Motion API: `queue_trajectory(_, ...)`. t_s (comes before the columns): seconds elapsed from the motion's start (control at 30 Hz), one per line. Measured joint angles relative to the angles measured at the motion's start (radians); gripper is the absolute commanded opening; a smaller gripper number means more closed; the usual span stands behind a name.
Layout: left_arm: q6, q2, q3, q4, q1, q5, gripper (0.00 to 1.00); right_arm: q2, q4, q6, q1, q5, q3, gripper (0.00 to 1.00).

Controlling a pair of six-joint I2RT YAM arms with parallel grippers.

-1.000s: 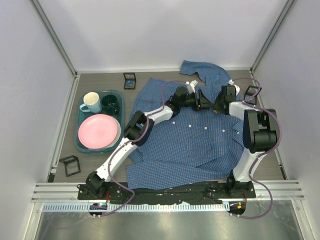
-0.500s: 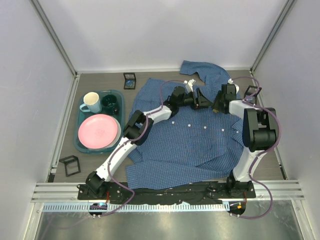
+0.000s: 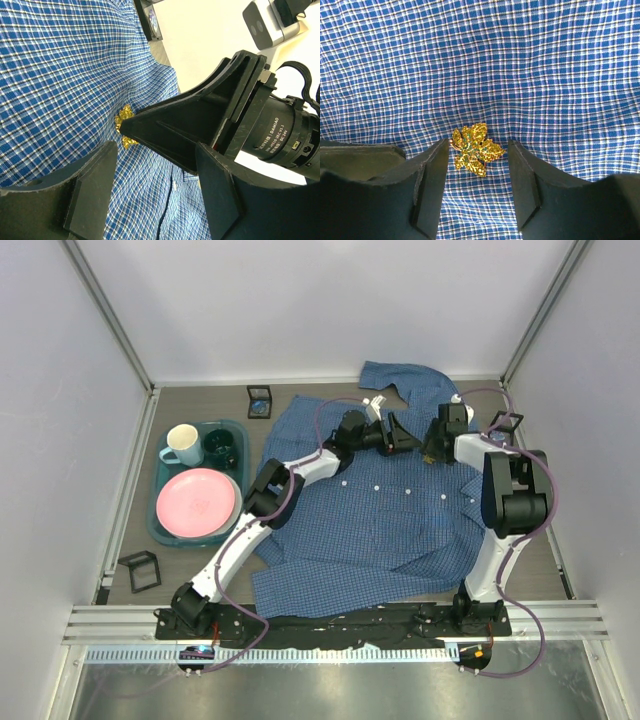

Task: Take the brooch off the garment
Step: Remove the brooch from the clothes.

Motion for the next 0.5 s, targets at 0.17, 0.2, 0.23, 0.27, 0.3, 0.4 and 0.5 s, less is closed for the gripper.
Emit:
queue_trajectory(0.17, -0.001, 0.000, 0.000, 0.003, 0.007, -0.007, 0.70, 0.015, -0.006, -0.003, 0.000, -0.010, 0.023, 0.59)
queue_trajectory(0.2, -0.001, 0.000, 0.000, 0.003, 0.008, -0.007, 0.70, 0.015, -0.006, -0.003, 0.000, -0.011, 0.024, 0.59)
queue_trajectory(0.23, -0.001, 0.000, 0.000, 0.003, 0.008, -0.007, 0.70, 0.015, -0.006, -0.003, 0.000, -0.013, 0.024, 0.59)
queue_trajectory(0.27, -0.001, 0.000, 0.000, 0.004, 0.008, -0.006, 0.70, 0.015, -0.005, -0.003, 0.000, -0.013, 0.024, 0.59)
queue_trajectory(0.3, -0.001, 0.000, 0.000, 0.004, 0.009, -0.006, 0.70, 0.015, -0.004, -0.003, 0.000, -0.013, 0.024, 0.59)
queue_trajectory(0.4, -0.001, 0.000, 0.000, 0.005, 0.009, -0.006, 0.71, 0.016, -0.003, -0.004, 0.000, -0.013, 0.024, 0.57)
queue_trajectory(0.5, -0.001, 0.000, 0.000, 0.005, 0.009, -0.012, 0.70, 0.026, -0.020, -0.010, 0.003, -0.010, 0.042, 0.53)
